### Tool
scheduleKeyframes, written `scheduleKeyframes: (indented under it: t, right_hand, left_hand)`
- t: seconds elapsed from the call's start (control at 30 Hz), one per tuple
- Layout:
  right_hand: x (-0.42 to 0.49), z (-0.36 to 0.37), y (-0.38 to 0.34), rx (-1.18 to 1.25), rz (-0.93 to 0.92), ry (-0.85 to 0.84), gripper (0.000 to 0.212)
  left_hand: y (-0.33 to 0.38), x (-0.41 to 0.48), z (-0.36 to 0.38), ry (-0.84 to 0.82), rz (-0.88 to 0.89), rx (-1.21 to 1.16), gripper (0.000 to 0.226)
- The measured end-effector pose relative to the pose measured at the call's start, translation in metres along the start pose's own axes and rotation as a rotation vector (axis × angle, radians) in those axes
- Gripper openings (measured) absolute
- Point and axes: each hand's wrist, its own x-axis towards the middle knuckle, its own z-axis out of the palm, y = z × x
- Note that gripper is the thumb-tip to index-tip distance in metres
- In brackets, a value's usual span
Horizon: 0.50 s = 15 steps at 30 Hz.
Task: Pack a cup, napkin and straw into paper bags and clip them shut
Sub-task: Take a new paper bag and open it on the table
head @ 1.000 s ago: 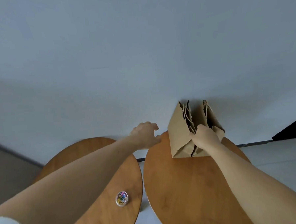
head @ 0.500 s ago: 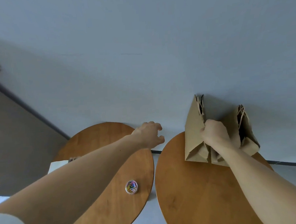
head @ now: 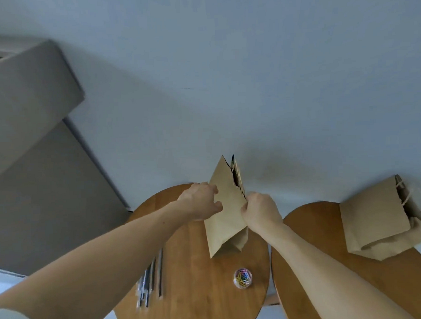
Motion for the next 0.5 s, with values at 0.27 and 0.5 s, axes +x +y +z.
scheduleKeyframes:
  t: [0.27,0.5]
  right_hand:
    - [-0.032,0.092,-0.065,-0.043,0.067,-0.074,0.014]
    - [-0.058,0.116,-0.062,0.062,0.046,-0.262,0.049]
  left_hand:
    - [-0.095,-0.02,0.021,-0.111,-0.041,-0.056,0.053]
    - [-0.117,-0.026,0.061,-0.227,-0.017,-0.146,0.059]
